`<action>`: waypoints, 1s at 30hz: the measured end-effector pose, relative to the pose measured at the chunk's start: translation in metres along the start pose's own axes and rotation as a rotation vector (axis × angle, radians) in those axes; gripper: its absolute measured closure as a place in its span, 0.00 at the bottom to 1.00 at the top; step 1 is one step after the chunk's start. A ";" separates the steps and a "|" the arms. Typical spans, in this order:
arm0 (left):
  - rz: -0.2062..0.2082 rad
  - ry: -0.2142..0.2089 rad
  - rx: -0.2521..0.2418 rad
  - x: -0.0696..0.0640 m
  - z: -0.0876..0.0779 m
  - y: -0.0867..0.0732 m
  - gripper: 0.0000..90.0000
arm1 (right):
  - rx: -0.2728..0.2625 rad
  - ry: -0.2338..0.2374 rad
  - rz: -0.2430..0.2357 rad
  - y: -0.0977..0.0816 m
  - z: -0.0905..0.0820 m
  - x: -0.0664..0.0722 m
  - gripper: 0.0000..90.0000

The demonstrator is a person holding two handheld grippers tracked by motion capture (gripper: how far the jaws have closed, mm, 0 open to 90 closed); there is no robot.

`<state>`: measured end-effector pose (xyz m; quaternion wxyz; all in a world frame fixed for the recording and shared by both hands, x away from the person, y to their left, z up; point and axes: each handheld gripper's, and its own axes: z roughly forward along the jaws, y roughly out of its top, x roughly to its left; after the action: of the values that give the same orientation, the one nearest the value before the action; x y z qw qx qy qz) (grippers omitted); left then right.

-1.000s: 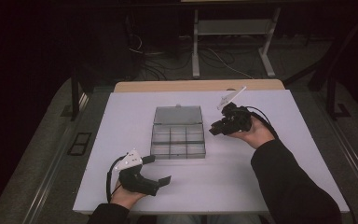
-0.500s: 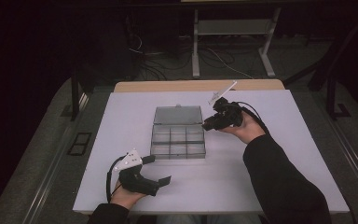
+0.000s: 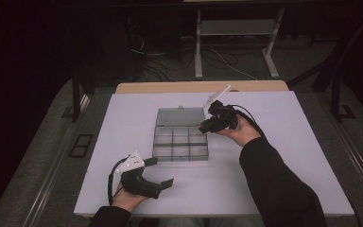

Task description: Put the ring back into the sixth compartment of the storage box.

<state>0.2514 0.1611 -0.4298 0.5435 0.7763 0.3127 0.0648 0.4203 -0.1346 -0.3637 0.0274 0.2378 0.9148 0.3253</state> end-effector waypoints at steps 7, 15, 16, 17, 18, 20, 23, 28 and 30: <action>0.000 -0.002 -0.001 0.000 0.000 0.000 0.00 | 0.001 0.004 0.016 -0.001 0.009 -0.003 0.77; -0.002 -0.002 -0.002 0.000 0.000 0.000 0.00 | 0.000 0.004 0.028 -0.002 0.020 -0.004 0.77; -0.001 -0.001 -0.001 0.000 0.000 0.000 0.00 | -0.002 0.007 0.035 -0.002 0.022 -0.004 0.77; 0.000 -0.001 0.000 0.000 0.000 0.000 0.00 | -0.003 0.007 0.032 -0.003 0.023 -0.005 0.77; 0.001 -0.001 0.000 0.000 0.000 0.000 0.00 | -0.003 0.006 0.040 -0.003 0.025 -0.005 0.77; 0.001 -0.001 0.000 0.000 0.000 0.000 0.00 | -0.001 0.008 0.043 -0.004 0.028 -0.005 0.77; 0.000 -0.002 0.000 0.000 0.000 0.000 0.00 | 0.003 0.010 0.049 -0.006 0.034 -0.006 0.77; 0.007 0.000 0.002 0.000 0.000 0.000 0.00 | 0.016 0.015 0.059 -0.008 0.043 -0.006 0.77; 0.007 0.001 0.003 0.000 0.000 0.000 0.00 | 0.022 0.014 0.061 -0.008 0.045 -0.006 0.77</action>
<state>0.2514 0.1614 -0.4294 0.5422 0.7781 0.3100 0.0666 0.4315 -0.1167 -0.4042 0.0087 0.2634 0.9109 0.3175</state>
